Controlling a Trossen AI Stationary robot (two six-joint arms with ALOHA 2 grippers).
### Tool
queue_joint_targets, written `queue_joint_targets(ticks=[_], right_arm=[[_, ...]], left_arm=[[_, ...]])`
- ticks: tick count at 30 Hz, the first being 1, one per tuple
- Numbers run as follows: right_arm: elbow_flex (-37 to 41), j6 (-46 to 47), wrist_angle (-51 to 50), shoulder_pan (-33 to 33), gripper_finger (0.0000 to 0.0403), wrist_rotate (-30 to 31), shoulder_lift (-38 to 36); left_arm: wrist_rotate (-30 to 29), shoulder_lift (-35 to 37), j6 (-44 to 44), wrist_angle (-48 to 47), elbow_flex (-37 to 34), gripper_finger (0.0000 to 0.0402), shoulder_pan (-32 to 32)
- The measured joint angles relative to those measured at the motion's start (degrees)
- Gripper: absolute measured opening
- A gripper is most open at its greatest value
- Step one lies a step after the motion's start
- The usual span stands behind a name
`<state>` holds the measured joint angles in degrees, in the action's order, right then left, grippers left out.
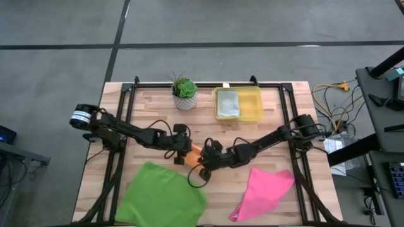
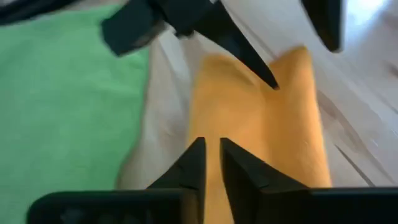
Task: Fold microfiber towels
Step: Fold the orange microfiber cloth
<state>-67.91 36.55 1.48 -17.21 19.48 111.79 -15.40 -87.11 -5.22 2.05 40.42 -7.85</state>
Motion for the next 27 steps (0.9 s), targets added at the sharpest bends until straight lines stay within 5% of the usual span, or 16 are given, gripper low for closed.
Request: queue_joint_targets(ticks=[3, 9, 18, 27], right_arm=[[0.6, -2.36, 2.31, -0.04, 0.0077, -0.21, -0.02], [1.32, -6.94, 2.25, -0.02, 0.0139, -0.13, 0.31], [1.76, -8.26, -0.1, 1.12, 0.0226, 1.15, 0.92], [2.9, -6.75, -6.49, 1.12, 0.0276, 1.64, 0.98]], left_arm=[[1.4, 1.56, -1.84, -1.08, 0.0, 0.0227, -0.01], [15.75, 1.62, -10.92, 0.05, 0.28, 0.0244, -0.12], [16.14, -5.36, -14.8, -1.89, 2.34, 0.0244, 1.89], [16.55, -5.14, -14.37, -6.39, 0.87, 0.0244, 3.03]])
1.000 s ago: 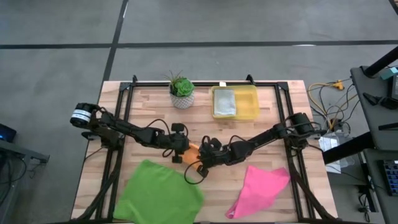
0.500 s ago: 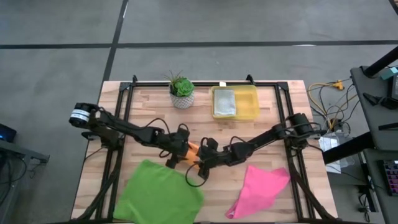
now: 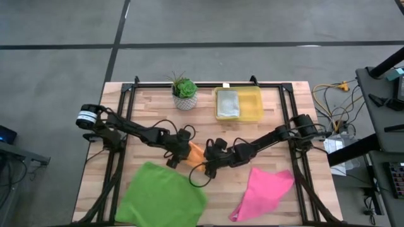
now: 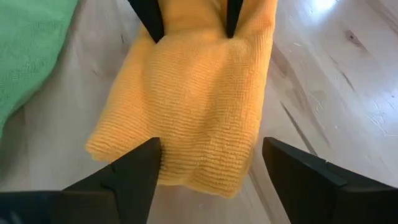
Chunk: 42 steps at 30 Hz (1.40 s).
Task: Fold microfiber towels
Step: Fold the orange microfiber cloth
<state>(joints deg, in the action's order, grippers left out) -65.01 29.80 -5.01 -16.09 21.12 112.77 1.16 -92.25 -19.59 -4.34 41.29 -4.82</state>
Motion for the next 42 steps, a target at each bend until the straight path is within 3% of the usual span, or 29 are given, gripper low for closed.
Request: queue_joint_targets(ticks=[9, 15, 19, 23, 29, 38, 42], right_arm=[[-0.19, 2.73, 2.49, -0.06, 0.027, 0.17, -2.91], [-1.67, 3.09, 4.4, -0.64, 0.0271, 0.12, -1.37], [-2.47, 3.8, 3.31, -0.02, 0.0269, 1.06, 0.7], [-4.05, 5.57, -0.14, -0.13, 0.027, 6.99, -0.35], [-5.11, 6.59, -0.81, -0.22, 0.027, 6.98, -1.04], [-2.87, 34.2, 3.55, -0.4, 0.027, -5.59, -2.69], [-0.95, 42.12, 11.38, 1.27, 0.0266, -6.57, -2.69]], left_arm=[[-0.88, 7.24, -0.01, -1.4, 1.55, 0.0244, 2.36], [-0.87, 7.59, -1.88, -0.79, 1.47, 0.0241, 4.96], [-0.84, 4.46, -4.47, -1.45, 1.45, 0.022, 6.54], [-0.84, 4.0, -4.81, -2.27, 1.7, 0.0193, 7.24], [-3.07, 4.18, -4.77, -6.16, 1.32, 0.0163, 7.91], [-14.28, 7.48, -0.15, -13.57, 1.3, 0.0138, 8.37], [-18.47, 7.98, 2.95, -16.29, 1.27, 0.0132, 8.63]])
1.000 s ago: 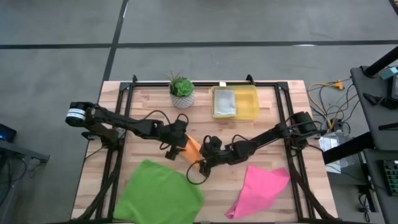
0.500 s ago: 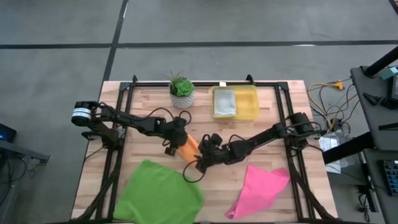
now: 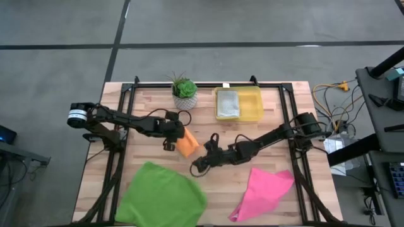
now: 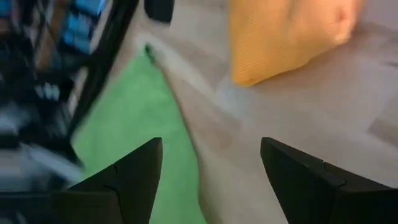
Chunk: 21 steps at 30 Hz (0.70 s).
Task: Fold microfiber towels
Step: Fold the orange microfiber cloth
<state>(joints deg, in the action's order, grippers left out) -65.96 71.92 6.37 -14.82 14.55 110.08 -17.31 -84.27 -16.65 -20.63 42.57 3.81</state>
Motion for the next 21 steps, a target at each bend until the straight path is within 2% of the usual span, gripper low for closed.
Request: queue_joint_targets(ticks=[5, 10, 13, 17, 21], right_arm=[[2.03, 10.98, -0.13, 5.07, 0.025, -2.09, 0.0], [3.53, 15.47, 1.87, 7.97, 0.0241, -2.74, 0.0], [3.4, 9.16, 6.79, 8.25, 0.024, -3.12, 0.0], [1.65, -0.67, 10.35, 7.17, 0.0239, -3.09, 0.0], [1.15, -3.17, 10.09, 6.63, 0.0232, -3.2, 0.36]], left_arm=[[-7.07, 0.33, 2.85, -3.07, -0.07, 0.012, 0.0], [-8.55, 0.31, 3.02, -5.34, -0.35, 0.0099, 0.0], [-8.71, 1.28, 4.66, -6.03, -0.31, 0.0085, 0.0], [-9.67, 6.21, 4.09, -5.71, -0.23, 0.0063, 0.12], [-9.95, 10.25, 2.86, -7.12, -1.5, 0.0029, 1.85]])
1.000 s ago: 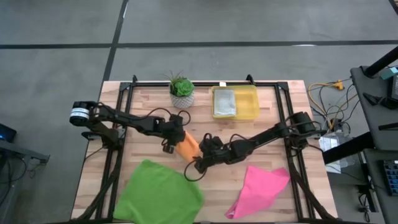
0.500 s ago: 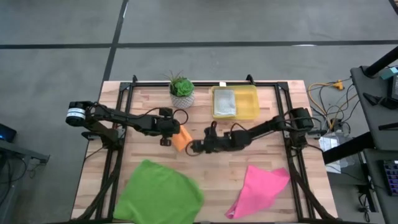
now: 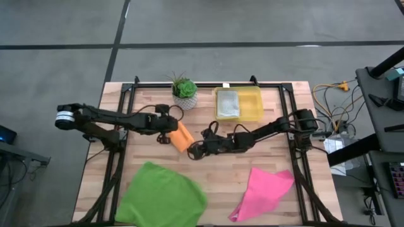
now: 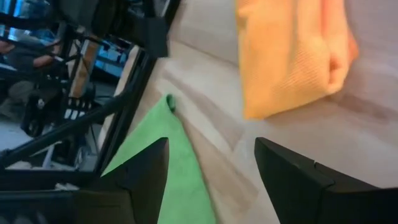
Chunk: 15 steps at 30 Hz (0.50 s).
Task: Fold microfiber towels
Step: Fold the orange microfiber cloth
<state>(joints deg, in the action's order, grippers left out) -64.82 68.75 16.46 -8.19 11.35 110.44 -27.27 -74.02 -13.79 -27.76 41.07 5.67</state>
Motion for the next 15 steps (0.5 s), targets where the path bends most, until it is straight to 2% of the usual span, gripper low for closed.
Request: queue_joint_targets(ticks=[4, 9, 11, 15], right_arm=[[0.02, 0.48, -0.34, -0.14, 0.0227, 0.24, 0.04], [0.17, 1.83, -1.7, -1.61, 0.0226, 0.18, -0.18], [0.3, 3.24, -1.67, -2.64, 0.0226, 0.2, -0.48], [0.58, 4.76, -4.86, -5.3, 0.0226, 0.2, -0.87]], left_arm=[[1.02, 0.76, -0.06, 1.15, -2.99, 0.0004, 3.51], [3.34, -4.69, 0.38, 4.01, -6.73, 0.0002, 7.41], [3.64, -7.18, 2.69, 4.28, -6.85, 0.0001, 7.85], [7.87, -9.12, 8.45, 3.41, -6.59, 0.0, 7.24]])
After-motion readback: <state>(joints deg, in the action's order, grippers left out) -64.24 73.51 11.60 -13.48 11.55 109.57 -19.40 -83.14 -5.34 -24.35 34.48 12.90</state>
